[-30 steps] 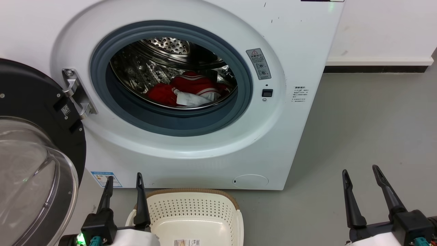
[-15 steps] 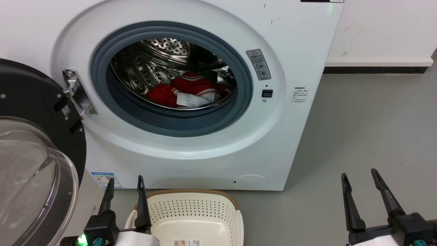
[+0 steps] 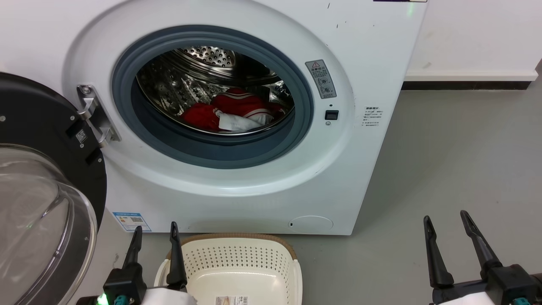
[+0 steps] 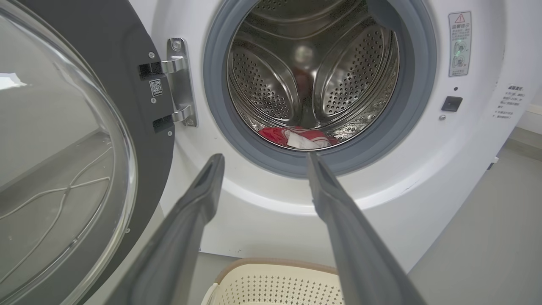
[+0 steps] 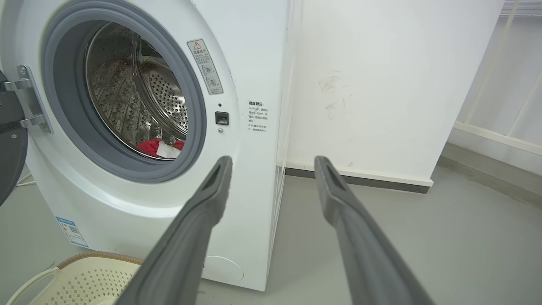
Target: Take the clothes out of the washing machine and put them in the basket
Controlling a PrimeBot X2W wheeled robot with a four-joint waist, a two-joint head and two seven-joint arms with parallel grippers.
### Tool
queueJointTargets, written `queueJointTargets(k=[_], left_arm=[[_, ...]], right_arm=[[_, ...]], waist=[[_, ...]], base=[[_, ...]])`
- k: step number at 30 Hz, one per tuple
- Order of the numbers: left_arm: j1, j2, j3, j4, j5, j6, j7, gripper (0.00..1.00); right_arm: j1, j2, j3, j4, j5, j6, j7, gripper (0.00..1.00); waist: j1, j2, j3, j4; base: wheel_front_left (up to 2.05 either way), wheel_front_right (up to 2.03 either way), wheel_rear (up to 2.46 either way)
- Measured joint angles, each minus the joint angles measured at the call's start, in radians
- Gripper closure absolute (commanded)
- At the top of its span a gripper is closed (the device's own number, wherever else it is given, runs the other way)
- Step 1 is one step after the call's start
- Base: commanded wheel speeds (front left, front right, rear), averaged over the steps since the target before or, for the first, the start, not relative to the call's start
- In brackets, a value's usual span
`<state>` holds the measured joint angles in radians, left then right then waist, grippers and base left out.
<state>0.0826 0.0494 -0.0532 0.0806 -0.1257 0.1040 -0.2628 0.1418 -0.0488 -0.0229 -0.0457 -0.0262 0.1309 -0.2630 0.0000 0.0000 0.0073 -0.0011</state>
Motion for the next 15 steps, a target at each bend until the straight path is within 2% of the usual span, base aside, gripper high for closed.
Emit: queueJointTargets(k=[3,8,15], left_arm=[[-0.022,0.0,0.003,0.022,0.001,-0.011,0.0,0.0],[-0.124,0.0,0.021,0.099,0.004,-0.053,0.0,0.0],[-0.367,0.018,0.067,0.271,0.007,-0.119,0.0,0.0]], right_arm=[[0.0,0.0,0.001,-0.002,0.001,0.0,0.0,0.0],[-0.017,0.0,0.014,-0.011,0.001,0.0,0.0,0.0],[-0.067,-0.001,0.033,-0.023,0.0,0.0,0.0,0.0]], waist=[[0.0,0.0,0.008,-0.002],[0.0,0.0,0.033,-0.011],[0.0,0.0,0.11,-0.043]], base=[[0.0,0.0,0.0],[0.0,0.0,0.0],[0.0,0.0,0.0]])
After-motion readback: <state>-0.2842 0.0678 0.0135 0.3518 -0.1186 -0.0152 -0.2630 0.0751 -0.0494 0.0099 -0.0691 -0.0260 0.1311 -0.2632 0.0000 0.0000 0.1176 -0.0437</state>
